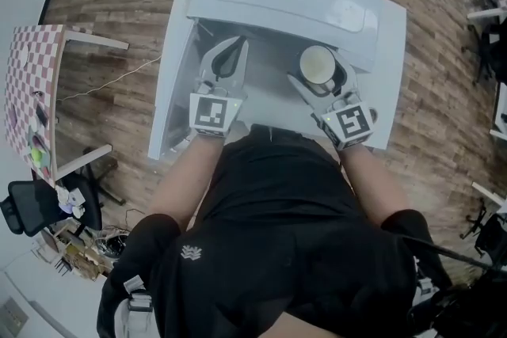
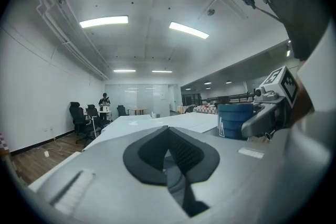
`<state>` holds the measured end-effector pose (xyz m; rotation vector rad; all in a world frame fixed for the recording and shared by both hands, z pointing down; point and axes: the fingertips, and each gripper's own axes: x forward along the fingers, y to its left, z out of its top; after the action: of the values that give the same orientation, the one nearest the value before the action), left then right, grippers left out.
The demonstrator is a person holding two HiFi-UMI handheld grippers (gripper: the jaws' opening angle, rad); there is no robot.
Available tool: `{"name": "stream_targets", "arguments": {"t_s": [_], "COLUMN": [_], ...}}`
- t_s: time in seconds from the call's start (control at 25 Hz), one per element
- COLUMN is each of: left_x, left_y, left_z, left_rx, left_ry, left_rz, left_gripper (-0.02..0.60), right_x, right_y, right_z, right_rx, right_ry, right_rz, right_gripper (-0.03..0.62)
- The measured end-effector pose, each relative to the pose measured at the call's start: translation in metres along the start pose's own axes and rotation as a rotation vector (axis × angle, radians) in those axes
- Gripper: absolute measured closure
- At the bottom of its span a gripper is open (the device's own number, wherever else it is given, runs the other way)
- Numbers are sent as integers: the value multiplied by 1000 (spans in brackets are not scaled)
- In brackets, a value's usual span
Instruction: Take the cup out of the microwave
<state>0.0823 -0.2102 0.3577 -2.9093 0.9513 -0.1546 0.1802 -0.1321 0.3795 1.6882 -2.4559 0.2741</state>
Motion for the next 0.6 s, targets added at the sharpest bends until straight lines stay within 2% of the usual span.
{"name": "stream_targets", "arguments": {"t_s": [0.28, 0.6], "left_x": [7, 9], "left_y": [-4, -7], "left_z": [24, 46], "left_rx": [14, 3], "left_ry": [-26, -28], "left_rz": [-11, -16], "left_gripper": [581, 581], "right_x": [-28, -56], "right_y": [-19, -50], "right_z": [38, 56], "right_rx": [2, -14], "right_ry": [-42, -38], "right_rz": [-11, -73], "right_gripper": [204, 204]}}
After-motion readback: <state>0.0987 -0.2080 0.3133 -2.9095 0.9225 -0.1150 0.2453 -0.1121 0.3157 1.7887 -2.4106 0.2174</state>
